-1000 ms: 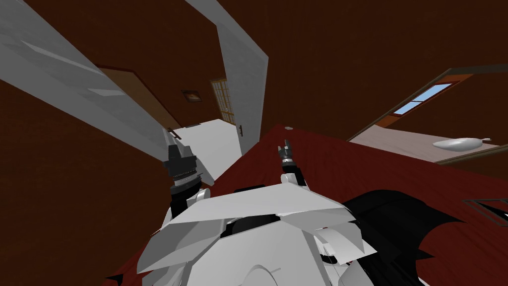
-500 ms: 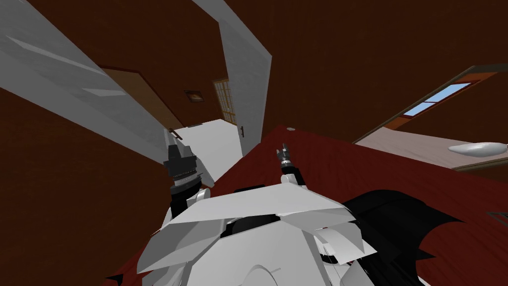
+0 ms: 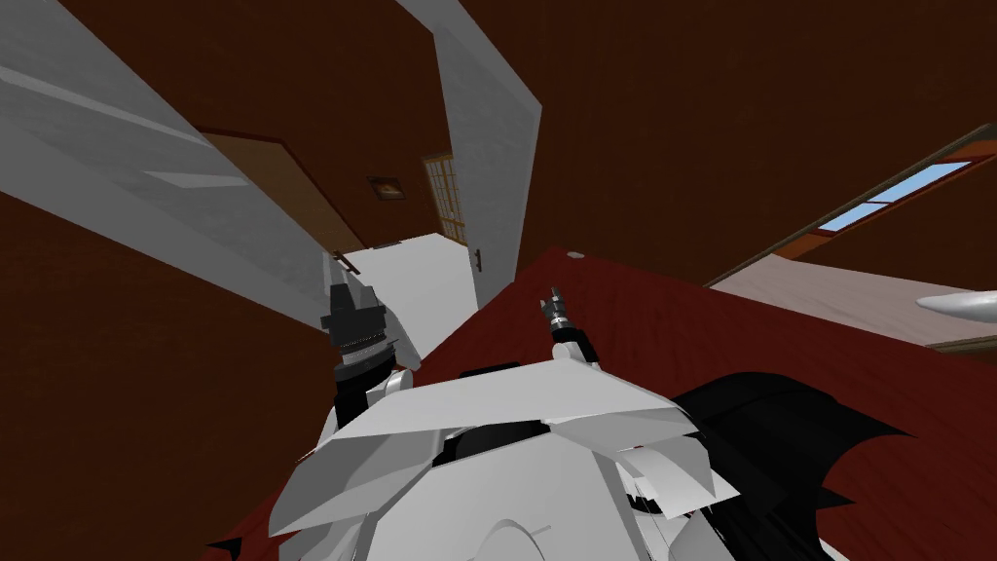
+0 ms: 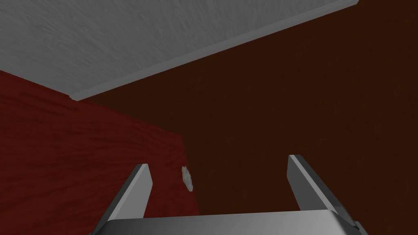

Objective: Push the door open

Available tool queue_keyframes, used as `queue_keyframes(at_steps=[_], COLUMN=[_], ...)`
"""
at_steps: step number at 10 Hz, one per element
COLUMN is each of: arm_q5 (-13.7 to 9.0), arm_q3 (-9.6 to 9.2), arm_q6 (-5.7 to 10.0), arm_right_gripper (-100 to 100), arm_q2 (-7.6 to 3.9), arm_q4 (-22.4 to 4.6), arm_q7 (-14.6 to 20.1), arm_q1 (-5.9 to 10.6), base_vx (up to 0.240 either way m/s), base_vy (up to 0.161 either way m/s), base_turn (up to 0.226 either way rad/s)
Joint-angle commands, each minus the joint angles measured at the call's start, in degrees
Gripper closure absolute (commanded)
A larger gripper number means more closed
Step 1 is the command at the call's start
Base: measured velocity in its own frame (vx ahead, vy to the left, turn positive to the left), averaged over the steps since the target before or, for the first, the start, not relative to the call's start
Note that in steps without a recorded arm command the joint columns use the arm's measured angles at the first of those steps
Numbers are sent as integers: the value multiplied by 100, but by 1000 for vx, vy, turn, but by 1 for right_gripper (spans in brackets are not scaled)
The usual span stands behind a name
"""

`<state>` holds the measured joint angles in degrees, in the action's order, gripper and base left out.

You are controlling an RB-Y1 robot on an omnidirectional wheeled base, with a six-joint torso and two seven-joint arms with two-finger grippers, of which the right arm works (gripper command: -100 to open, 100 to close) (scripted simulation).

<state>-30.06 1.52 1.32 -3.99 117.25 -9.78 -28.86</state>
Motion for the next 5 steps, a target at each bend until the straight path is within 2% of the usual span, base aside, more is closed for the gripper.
queue_keyframes(at_steps=[1, 5], arm_q5=[-286, -962], arm_q3=[24, 52], arm_q6=[-149, -527], arm_right_gripper=[-100, -100], arm_q2=[-42, -94], arm_q4=[-167, -487], arm_q7=[-125, -444], arm_q1=[34, 57], base_vx=[98, 100], base_vy=[-13, -7], base_turn=[60, 58])
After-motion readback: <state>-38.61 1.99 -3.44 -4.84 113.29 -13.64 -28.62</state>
